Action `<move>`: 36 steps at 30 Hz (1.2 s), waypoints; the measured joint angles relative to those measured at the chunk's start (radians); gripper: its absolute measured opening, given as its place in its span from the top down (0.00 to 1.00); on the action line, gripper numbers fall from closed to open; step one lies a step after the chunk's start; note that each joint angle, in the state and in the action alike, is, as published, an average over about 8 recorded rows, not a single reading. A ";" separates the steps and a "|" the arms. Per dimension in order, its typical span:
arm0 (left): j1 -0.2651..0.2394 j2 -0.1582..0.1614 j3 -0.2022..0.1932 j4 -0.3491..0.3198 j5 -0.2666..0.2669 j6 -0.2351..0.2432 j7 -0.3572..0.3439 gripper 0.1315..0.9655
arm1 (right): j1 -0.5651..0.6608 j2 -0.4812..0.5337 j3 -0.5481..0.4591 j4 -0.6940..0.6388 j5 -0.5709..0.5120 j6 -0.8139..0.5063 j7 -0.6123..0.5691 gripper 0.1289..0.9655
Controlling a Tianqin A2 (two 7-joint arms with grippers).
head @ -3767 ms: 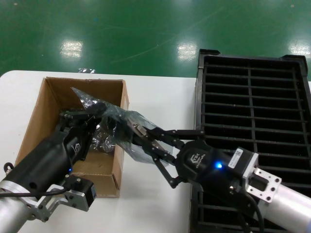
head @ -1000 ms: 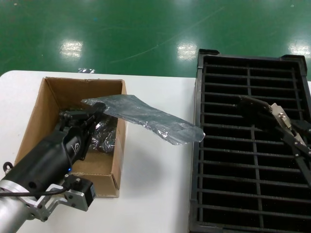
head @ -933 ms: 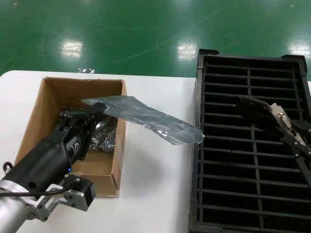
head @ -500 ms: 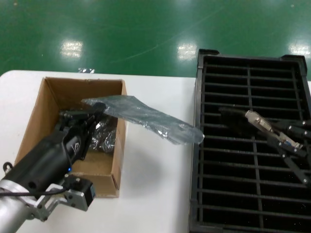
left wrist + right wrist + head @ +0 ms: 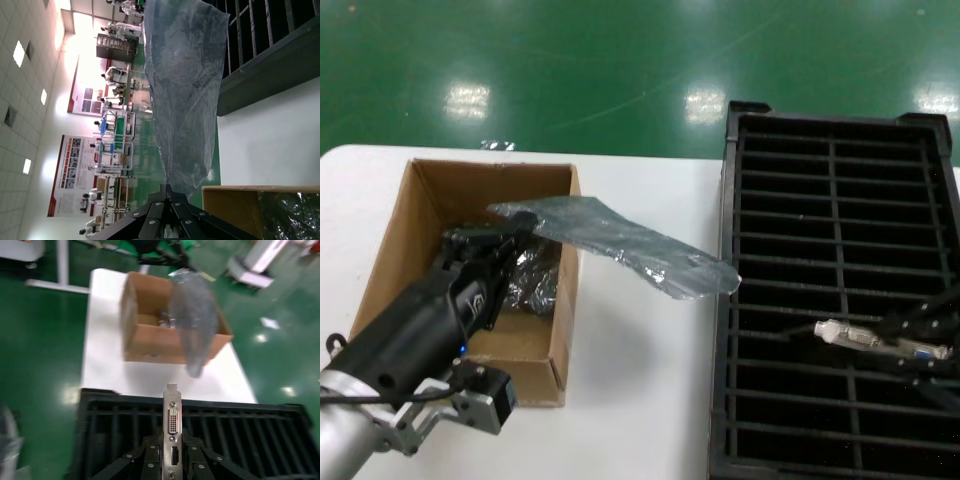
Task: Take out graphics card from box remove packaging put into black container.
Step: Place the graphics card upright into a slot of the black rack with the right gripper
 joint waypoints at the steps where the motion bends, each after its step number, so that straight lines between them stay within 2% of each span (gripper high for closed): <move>1: 0.000 0.000 0.000 0.000 0.000 0.000 0.000 0.99 | 0.032 -0.011 -0.018 0.000 -0.010 -0.033 0.014 0.92; 9: 0.000 0.000 0.000 0.000 0.000 0.000 0.000 0.99 | 0.275 -0.141 -0.145 0.010 -0.104 -0.254 0.163 0.92; 15: 0.000 0.000 0.000 0.000 0.000 0.000 0.000 0.99 | 0.374 -0.234 -0.212 -0.002 -0.165 -0.353 0.280 0.92; 24: 0.000 0.000 0.000 0.000 0.000 0.000 0.000 0.99 | 0.412 -0.313 -0.261 -0.043 -0.255 -0.410 0.365 0.92; 36: 0.000 0.000 0.000 0.000 0.000 0.000 0.000 0.99 | 0.380 -0.334 -0.259 -0.068 -0.310 -0.420 0.375 0.92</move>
